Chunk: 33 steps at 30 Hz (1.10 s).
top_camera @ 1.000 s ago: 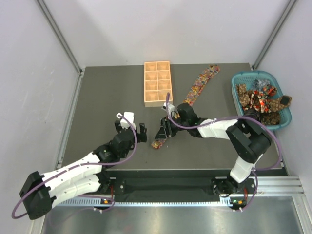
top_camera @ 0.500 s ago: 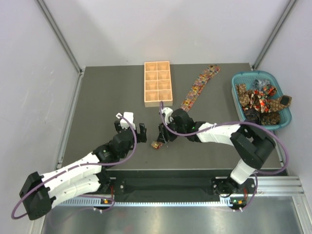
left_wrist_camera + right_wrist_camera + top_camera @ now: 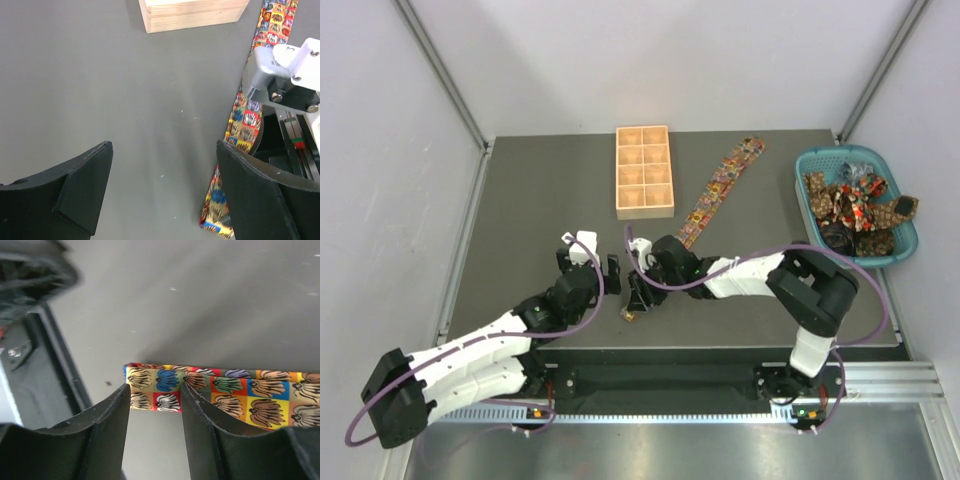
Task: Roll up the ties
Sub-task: Roll the tie
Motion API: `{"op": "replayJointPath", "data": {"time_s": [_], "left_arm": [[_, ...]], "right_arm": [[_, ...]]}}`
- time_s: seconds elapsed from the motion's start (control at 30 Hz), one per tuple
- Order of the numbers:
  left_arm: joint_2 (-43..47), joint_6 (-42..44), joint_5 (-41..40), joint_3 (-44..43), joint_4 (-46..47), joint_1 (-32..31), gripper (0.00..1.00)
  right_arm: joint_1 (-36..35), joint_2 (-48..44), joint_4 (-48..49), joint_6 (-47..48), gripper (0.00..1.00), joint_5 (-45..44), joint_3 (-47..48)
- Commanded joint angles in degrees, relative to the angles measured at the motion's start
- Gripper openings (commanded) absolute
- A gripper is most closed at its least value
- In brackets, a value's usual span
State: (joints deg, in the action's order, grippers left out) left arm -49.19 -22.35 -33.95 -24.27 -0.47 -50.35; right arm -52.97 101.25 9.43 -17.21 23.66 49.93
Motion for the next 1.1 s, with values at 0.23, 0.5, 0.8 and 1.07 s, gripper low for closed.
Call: {"op": "replayJointPath", "data": {"time_s": [0.23,0.5,0.8,1.07], "left_arm": [[1.7,-1.4,-1.7,-1.2,0.7,-0.2,0.89],[7.4,-5.7,-9.8,-1.2,-5.1,-0.2,0.90],[8.9,-8.2,-13.9,-2.0,-8.6,-0.2,0.90],[7.8,-8.2,-14.1,-2.6,-8.8,-0.2,0.90]], "right_arm": [[-1.7,-3.4,5.9,-0.7,0.47,1.6,-2.2],[-5.3,-3.3,-0.3,2.3,0.61,-10.4,-0.1],[-8.0,1.2,-4.3,3.8,0.43,-14.1,4.0],[-8.8,0.1,-3.6,4.6,0.18,-12.2,4.0]]}}
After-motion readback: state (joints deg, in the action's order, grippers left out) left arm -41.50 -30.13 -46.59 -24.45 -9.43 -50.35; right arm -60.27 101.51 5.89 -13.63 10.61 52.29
